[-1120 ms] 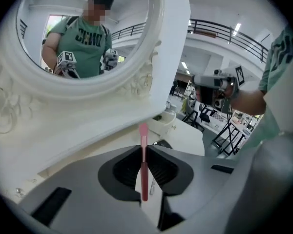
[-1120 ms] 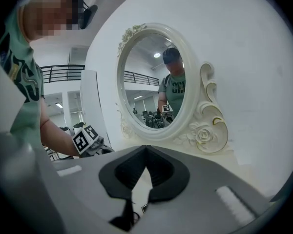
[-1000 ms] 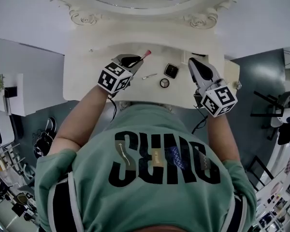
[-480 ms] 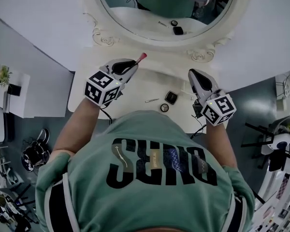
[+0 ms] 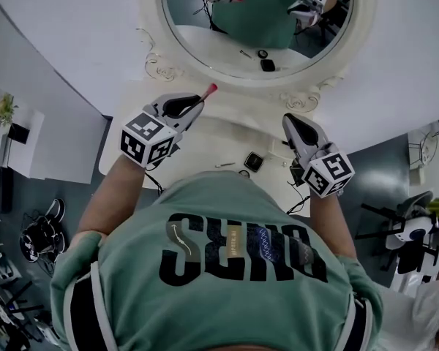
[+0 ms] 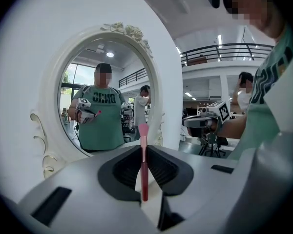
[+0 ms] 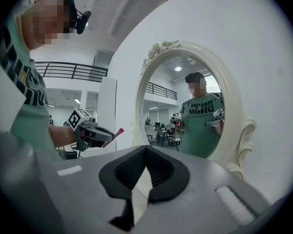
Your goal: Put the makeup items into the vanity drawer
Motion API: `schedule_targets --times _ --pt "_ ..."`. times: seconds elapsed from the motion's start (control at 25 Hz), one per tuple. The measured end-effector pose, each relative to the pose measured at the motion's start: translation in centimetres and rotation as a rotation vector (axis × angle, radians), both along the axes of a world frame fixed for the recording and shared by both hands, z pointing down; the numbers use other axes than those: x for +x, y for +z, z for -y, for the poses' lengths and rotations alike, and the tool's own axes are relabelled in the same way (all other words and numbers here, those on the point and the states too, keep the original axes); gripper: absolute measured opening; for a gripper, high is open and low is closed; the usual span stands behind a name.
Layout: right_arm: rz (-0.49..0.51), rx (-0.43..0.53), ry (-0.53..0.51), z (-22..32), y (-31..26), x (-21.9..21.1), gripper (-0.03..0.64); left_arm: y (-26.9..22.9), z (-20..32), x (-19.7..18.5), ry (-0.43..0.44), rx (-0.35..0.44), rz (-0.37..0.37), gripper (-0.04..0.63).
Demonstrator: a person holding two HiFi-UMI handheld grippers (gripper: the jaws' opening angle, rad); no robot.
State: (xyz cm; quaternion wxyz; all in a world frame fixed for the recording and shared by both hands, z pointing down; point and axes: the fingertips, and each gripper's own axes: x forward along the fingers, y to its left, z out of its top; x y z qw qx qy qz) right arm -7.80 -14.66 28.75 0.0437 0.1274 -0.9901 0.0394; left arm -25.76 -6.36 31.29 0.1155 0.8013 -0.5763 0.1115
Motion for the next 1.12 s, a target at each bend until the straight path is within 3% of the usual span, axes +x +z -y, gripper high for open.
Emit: schedule_targets --times 0.6,0.88,1.12 --pt "0.006 -0.013 0.035 -0.1 0.5 1.5 0.009 0.8 -0.1 1.9 0.042 -0.037 0.015 0.046" --pt "0.01 -0.043 0.131 1.8 2.2 5.3 0.009 2.9 2.7 6.0 0.149 -0.105 0.031 0.046" --pt "0.014 -0.094 0.253 4.2 5.4 11.0 0.009 6.5 6.8 12.5 0.289 -0.179 0.043 0.046"
